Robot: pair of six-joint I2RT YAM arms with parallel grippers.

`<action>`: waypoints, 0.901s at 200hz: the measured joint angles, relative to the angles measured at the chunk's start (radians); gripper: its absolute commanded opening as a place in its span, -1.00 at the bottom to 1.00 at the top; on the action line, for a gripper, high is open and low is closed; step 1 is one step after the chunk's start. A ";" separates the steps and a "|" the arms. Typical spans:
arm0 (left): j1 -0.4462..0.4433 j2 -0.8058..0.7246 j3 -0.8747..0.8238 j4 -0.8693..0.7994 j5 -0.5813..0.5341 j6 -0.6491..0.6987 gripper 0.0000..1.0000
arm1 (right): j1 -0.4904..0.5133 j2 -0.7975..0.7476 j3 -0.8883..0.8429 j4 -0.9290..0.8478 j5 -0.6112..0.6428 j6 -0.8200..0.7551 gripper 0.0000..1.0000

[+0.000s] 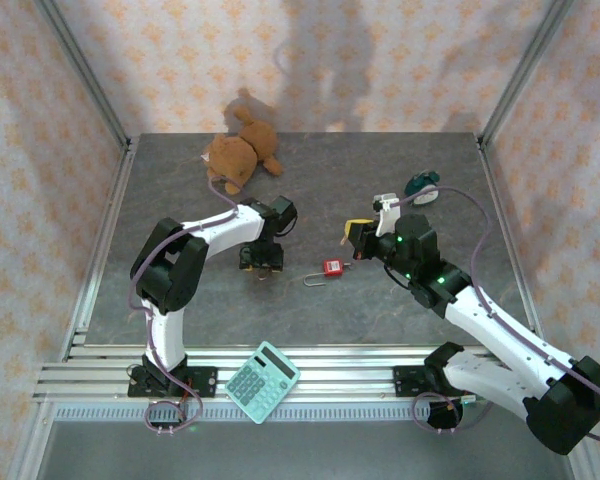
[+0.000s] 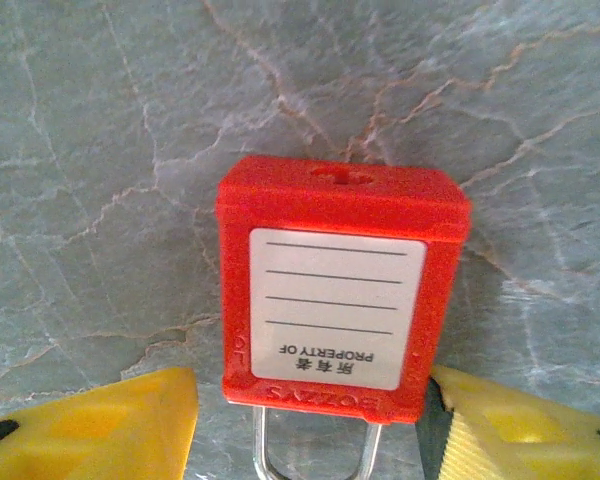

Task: Unlock with the key

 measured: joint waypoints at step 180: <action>0.033 0.014 0.020 0.020 -0.017 0.064 -0.02 | 0.000 0.008 0.000 0.003 -0.008 0.000 -1.00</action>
